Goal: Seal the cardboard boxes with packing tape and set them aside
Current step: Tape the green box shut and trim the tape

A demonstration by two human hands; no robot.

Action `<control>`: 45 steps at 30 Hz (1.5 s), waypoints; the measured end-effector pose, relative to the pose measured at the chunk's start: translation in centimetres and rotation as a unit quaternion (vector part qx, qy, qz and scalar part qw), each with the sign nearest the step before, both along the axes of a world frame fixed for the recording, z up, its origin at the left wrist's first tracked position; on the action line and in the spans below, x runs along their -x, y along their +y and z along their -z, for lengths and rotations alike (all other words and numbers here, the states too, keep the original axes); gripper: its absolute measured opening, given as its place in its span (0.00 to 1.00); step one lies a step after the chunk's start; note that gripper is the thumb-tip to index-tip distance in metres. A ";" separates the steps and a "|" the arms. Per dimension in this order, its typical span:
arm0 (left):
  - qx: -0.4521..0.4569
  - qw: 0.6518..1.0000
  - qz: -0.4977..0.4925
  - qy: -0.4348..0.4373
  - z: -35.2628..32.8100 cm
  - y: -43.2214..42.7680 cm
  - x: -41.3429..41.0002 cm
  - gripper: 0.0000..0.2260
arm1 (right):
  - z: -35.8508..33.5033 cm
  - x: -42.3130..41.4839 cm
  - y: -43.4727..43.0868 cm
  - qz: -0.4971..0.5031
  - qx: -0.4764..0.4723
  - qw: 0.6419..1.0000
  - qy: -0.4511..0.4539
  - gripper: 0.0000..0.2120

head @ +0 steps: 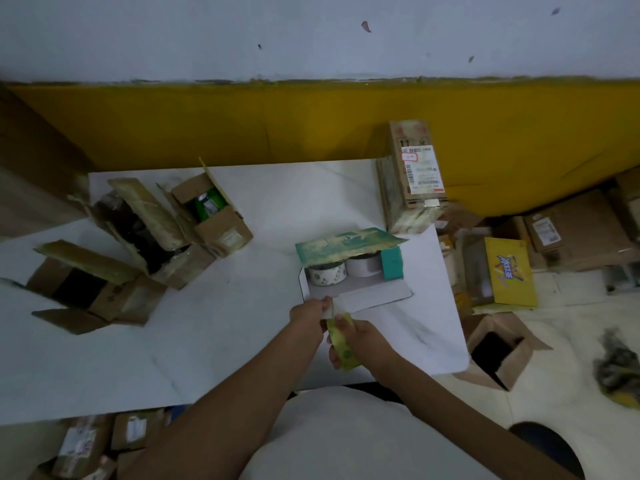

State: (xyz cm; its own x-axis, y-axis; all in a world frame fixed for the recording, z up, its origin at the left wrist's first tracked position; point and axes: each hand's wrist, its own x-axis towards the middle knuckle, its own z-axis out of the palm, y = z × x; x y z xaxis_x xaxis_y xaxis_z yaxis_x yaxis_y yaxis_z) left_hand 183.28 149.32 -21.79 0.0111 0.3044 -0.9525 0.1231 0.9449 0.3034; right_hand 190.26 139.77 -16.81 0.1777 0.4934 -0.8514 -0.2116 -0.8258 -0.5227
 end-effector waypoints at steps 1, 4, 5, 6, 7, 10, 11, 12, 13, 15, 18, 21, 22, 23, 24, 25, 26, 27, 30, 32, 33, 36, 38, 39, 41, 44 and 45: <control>0.005 1.000 -0.001 0.001 0.0 -0.1 0.1 0.19 | 0.2 0.1 0.0 0.004 0.002 1.000 0.009 0.22; 0.006 0.999 -0.038 -0.016 0.5 0.0 0.2 0.19 | 0.4 0.2 -0.9 0.005 -0.017 0.999 0.030 0.23; 0.002 0.999 -0.040 -0.013 0.9 0.2 0.2 0.21 | 0.6 0.0 -1.5 -0.011 -0.036 0.999 0.023 0.23; -0.004 0.999 -0.038 -0.011 1.1 0.3 0.2 0.23 | 0.7 -0.2 -2.0 -0.034 -0.056 0.998 0.018 0.24; -0.010 0.999 -0.038 -0.008 1.2 0.3 0.2 0.23 | 0.7 -0.4 -2.5 -0.046 -0.071 0.996 0.019 0.24; -0.036 0.999 -0.025 -0.019 0.2 0.6 0.6 0.21 | 1.2 -1.0 -2.8 -0.087 -0.077 0.993 0.002 0.23; -0.050 0.998 -0.013 -0.020 0.1 0.7 0.8 0.20 | 1.3 -1.2 -2.6 -0.094 -0.076 0.993 -0.015 0.21; -0.064 0.998 -0.005 -0.018 0.0 0.8 0.9 0.19 | 1.3 -1.5 -2.2 -0.085 -0.074 0.993 -0.034 0.19; -0.071 0.997 -0.003 -0.016 -0.1 0.9 0.8 0.19 | 1.4 -1.8 -1.5 -0.059 -0.072 0.994 -0.054 0.16; -0.061 0.998 -0.013 -0.006 -0.8 0.8 0.7 0.15 | 1.4 -2.4 0.2 0.019 -0.044 0.997 -0.054 0.14; -0.026 0.999 -0.019 -0.016 -1.6 0.2 0.5 0.12 | 1.1 -2.9 2.8 0.058 0.003 0.998 -0.027 0.21; -0.017 0.998 -0.024 -0.063 -1.9 0.2 0.9 0.11 | 0.3 -2.8 4.0 -0.027 0.001 0.994 -0.103 0.18; -0.021 0.996 -0.032 -0.076 -2.2 0.3 1.1 0.13 | 0.4 -3.0 4.2 -0.055 0.008 0.989 -0.134 0.15; -0.036 0.997 -0.034 -0.062 -2.7 0.4 1.5 0.15 | 0.2 -3.0 4.3 -0.065 0.010 0.987 -0.144 0.14; -0.066 0.997 -0.033 0.001 -3.0 0.5 2.1 0.18 | 0.0 -3.0 4.5 -0.061 0.005 0.989 -0.135 0.12; -0.138 0.984 -0.011 0.110 -3.6 0.4 3.0 0.21 | -0.7 -2.9 4.6 -0.055 -0.004 0.991 -0.123 0.10; -0.266 0.942 0.025 0.204 -4.5 0.0 3.8 0.20 | -1.6 -2.6 4.9 -0.061 -0.007 0.990 -0.125 0.09; -0.424 0.869 0.078 0.243 -5.3 -0.4 4.5 0.16 | -2.9 -2.1 5.0 -0.060 -0.027 0.990 -0.123 0.08; -0.628 0.679 0.349 0.149 -8.7 -1.2 4.2 0.09 | -1.0 -2.7 4.9 -0.047 -0.022 0.993 -0.103 0.08; -0.570 0.609 0.531 0.146 -8.0 -0.4 2.8 0.14 | -0.2 -2.8 5.0 -0.163 -0.004 0.974 -0.156 0.16; -0.536 0.569 0.600 0.169 -7.5 0.3 2.1 0.15 | 0.0 -2.9 4.9 -0.223 -0.007 0.957 -0.187 0.19; -0.415 0.511 0.731 0.183 -5.8 2.7 1.2 0.19 | 1.0 -2.9 4.5 -0.205 -0.025 0.956 -0.207 0.18; -0.395 0.504 0.750 0.165 -4.7 3.9 1.5 0.23 | 1.3 -2.9 4.1 -0.147 -0.051 0.972 -0.178 0.16; -0.392 0.512 0.749 0.149 -4.4 4.3 1.7 0.23 | 1.7 -3.0 4.2 -0.189 -0.071 0.958 -0.203 0.19; -0.367 0.538 0.750 0.117 -4.7 4.9 1.8 0.21 | 1.6 -2.9 3.7 -0.242 -0.118 0.926 -0.264 0.25; -0.361 0.546 0.750 0.092 -4.8 5.7 1.9 0.15 | 3.2 -3.9 3.2 -0.135 -0.133 0.981 -0.036 0.24; -0.364 0.547 0.748 0.090 -5.0 5.8 2.0 0.14 | 2.5 -4.0 2.9 -0.102 -0.132 0.984 0.059 0.17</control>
